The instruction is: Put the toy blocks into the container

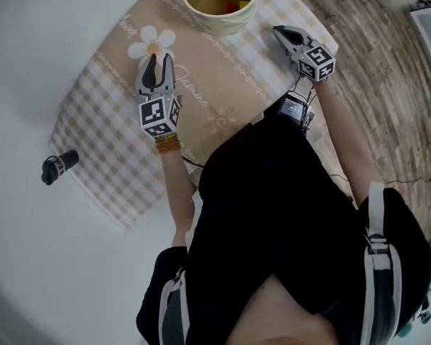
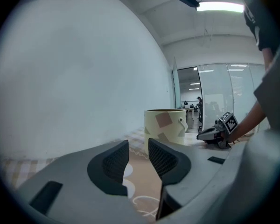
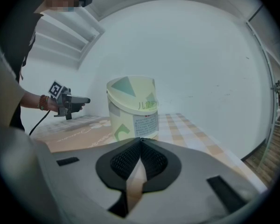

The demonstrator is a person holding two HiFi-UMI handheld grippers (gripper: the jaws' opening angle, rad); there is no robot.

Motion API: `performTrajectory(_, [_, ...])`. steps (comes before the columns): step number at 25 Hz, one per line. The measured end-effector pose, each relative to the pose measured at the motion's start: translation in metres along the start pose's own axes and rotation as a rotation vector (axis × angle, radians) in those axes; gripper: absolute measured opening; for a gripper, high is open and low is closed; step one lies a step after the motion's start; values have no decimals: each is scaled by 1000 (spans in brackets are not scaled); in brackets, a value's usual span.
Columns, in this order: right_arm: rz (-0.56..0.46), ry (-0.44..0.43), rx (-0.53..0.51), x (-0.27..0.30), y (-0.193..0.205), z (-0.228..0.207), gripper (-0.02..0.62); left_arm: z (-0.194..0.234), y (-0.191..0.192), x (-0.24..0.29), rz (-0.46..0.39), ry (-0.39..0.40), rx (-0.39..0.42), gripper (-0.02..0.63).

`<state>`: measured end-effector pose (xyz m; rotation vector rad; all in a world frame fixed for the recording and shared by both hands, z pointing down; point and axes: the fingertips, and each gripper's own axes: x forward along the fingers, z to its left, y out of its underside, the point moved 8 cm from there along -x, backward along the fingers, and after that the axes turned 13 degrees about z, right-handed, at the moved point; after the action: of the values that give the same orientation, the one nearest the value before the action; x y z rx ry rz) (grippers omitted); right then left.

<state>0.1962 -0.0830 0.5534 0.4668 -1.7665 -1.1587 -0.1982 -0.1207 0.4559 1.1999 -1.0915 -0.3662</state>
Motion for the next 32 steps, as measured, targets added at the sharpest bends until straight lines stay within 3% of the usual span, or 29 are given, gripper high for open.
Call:
performTrajectory(6, [1,1,2,0,1,0,6,-25,48,4,-8,0,-43,110])
performTrajectory(14, [0,1,1,1,1,0,6,-46,88,25,50,9,-64,66])
performTrajectory(18, [1,0,1,0,1,1,6,-48,95,23,46,-9,-107,2])
performTrajectory(27, [2,5,9,-1,1,1,6,-46,96,21,21,-4,-134,2])
performTrajectory(32, [-120,2,10,1,-33,43,6,-46,96,20,15,-2,-132,2])
